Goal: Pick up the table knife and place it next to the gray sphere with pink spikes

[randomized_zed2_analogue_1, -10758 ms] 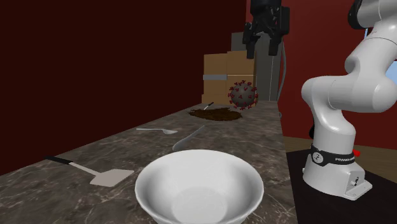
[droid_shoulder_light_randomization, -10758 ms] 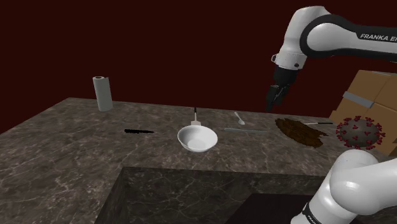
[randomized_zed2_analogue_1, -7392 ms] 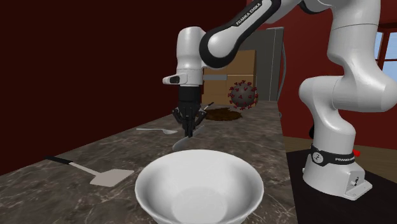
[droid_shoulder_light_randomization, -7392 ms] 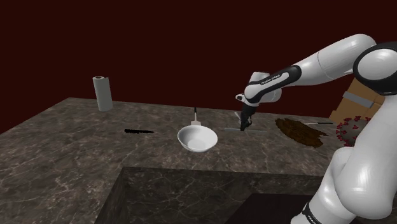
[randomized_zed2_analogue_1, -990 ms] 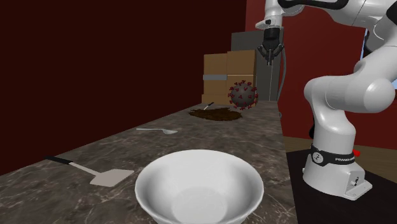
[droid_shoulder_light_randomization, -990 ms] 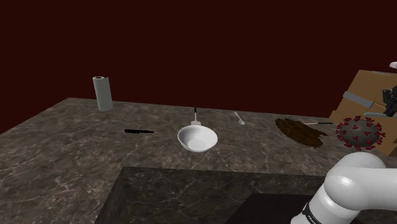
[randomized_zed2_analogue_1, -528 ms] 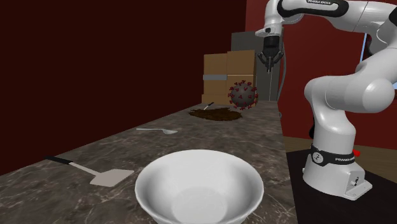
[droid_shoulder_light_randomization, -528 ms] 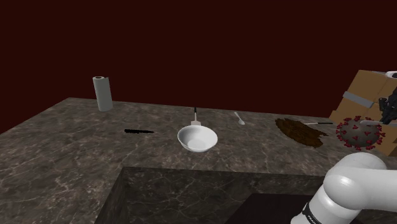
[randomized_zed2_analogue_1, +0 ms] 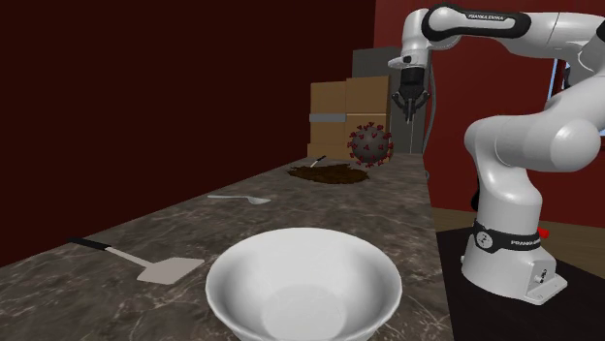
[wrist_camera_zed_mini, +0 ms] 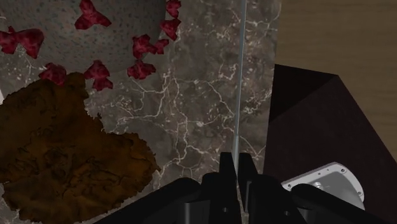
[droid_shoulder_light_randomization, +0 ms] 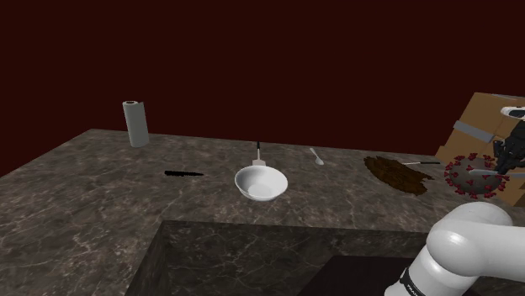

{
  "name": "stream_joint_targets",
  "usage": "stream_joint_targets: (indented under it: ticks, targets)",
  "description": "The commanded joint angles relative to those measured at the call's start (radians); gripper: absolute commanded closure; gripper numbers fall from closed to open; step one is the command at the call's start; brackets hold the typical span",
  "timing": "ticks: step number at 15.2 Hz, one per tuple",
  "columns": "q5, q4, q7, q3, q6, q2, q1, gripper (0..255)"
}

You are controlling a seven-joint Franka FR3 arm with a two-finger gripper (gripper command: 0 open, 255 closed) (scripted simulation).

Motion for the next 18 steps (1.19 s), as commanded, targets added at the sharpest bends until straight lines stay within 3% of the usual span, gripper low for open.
stream_joint_targets:
  ticks: [1, 18]
  targets:
    - [-0.015, -0.029, 0.003, -0.014, 0.019, -0.013, -0.007, 255]
    - [-0.143, -0.215, 0.027, -0.155, 0.167, -0.079, -0.047, 255]
